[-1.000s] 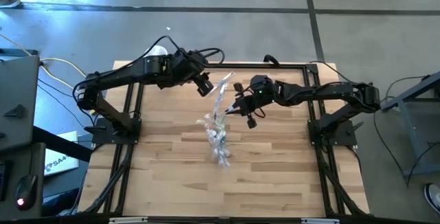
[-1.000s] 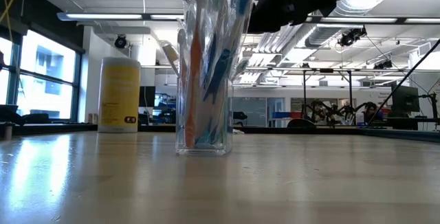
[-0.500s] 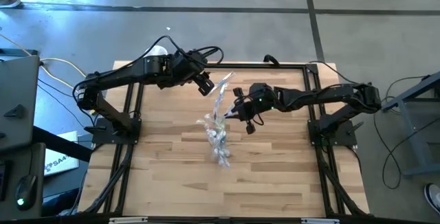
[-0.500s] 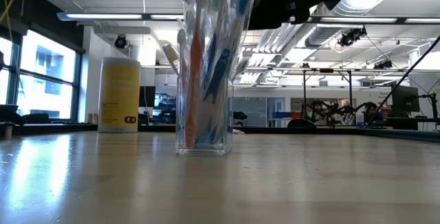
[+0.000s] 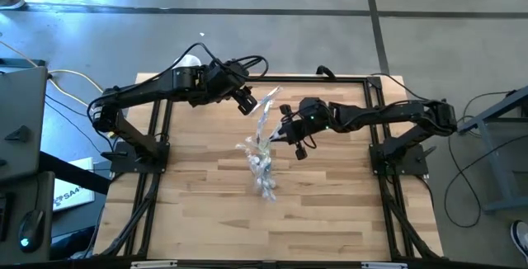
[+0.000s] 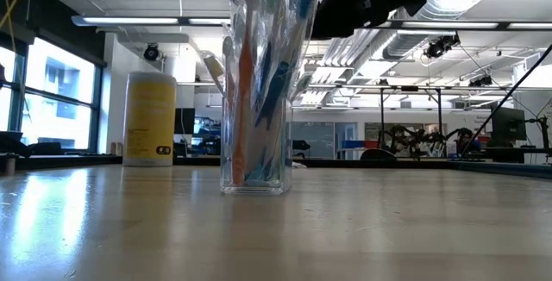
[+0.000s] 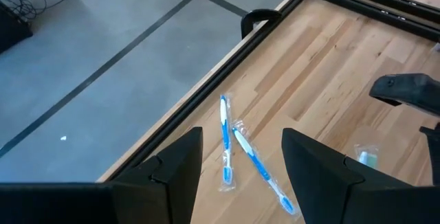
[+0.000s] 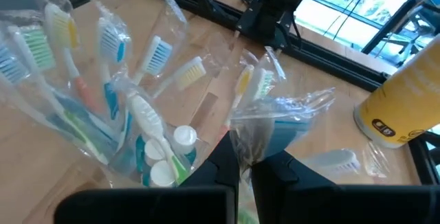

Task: Pick & Place toothbrushing station
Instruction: Put the blue toothbrush into the transparent organizer

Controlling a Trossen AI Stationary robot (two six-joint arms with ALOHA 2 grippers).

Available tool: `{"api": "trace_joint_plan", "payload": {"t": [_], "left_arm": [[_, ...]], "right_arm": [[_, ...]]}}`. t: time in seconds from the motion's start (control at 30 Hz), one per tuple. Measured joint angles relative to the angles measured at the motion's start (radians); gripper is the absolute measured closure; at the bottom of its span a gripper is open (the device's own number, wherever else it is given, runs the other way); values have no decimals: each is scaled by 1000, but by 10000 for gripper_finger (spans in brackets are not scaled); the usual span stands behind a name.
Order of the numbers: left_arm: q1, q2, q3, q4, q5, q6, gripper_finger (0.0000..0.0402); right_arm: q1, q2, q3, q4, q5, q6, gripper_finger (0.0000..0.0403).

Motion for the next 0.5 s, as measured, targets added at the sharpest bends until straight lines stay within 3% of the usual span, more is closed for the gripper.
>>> {"api": "trace_joint_plan", "payload": {"t": [0.5], "left_arm": [[0,0,0,1,0,0,211]], "right_arm": [[14,-20,0,-18,-7,0,395]]}}
